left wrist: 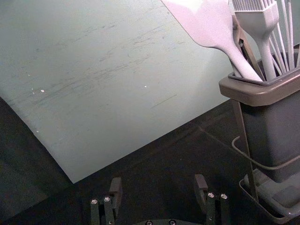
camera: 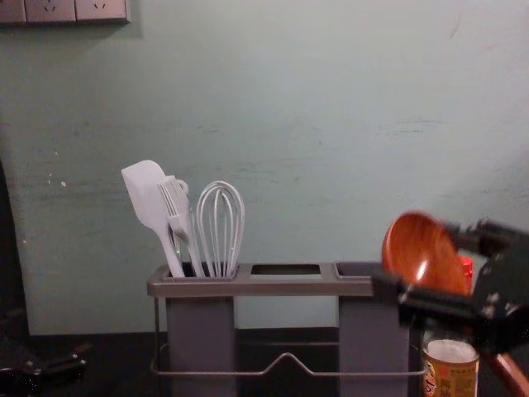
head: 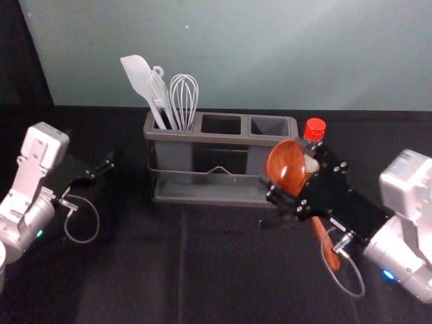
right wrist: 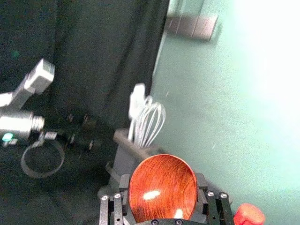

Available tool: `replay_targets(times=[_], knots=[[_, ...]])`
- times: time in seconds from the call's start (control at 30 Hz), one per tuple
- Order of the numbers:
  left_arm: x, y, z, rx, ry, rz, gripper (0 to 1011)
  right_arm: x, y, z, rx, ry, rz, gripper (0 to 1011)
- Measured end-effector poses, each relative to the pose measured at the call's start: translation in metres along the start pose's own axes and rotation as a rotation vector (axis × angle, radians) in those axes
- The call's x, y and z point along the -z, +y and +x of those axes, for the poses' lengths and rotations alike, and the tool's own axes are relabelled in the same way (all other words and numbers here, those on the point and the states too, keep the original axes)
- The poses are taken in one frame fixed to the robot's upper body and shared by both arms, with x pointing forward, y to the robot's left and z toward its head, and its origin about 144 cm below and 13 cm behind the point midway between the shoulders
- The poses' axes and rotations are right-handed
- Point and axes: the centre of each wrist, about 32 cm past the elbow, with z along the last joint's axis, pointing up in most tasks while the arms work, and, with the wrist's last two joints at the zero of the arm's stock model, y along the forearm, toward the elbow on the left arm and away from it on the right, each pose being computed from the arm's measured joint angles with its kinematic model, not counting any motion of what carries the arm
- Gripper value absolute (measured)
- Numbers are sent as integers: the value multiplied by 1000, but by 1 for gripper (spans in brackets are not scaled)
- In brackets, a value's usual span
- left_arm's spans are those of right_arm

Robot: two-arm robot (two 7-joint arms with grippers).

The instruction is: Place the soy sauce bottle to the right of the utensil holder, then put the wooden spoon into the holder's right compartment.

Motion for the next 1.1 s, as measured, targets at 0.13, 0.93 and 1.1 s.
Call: replay_targets(times=[0.13, 0.93, 1.1], knots=[[0, 0, 0, 0, 0, 0, 1005, 7, -1, -3, 39, -6, 75, 840], [0, 0, 0, 0, 0, 0, 1005, 9, 0, -4, 45, -4, 64, 840], [0, 0, 0, 0, 0, 0, 1005, 9, -1, -5, 47, 0, 69, 839]])
